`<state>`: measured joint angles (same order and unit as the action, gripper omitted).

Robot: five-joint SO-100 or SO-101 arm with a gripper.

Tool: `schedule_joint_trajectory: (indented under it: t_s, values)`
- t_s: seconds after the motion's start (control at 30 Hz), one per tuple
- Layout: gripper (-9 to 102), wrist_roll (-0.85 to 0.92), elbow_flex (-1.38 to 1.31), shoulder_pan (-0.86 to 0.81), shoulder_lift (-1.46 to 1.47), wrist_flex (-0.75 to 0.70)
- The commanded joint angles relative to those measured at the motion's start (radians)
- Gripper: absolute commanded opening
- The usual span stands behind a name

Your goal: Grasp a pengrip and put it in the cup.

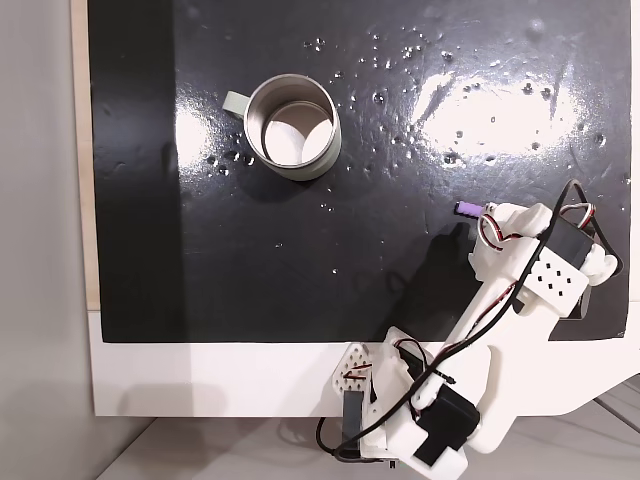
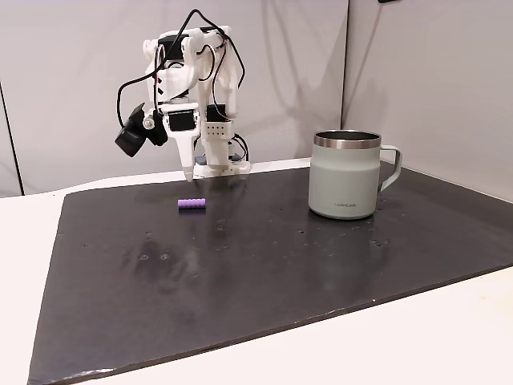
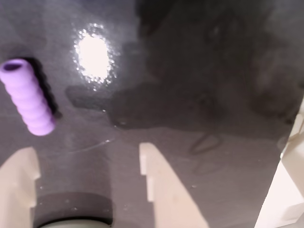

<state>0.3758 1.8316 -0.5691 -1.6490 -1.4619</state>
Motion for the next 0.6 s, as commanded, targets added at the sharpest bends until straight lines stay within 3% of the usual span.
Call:
schedule_joint_trajectory:
  t_s: [0.0,0.57]
  values:
    - [21,0.011,-0.086,-0.014,0.035,0.017]
    - [21,0.015,-0.348,-0.025,0.318,0.023]
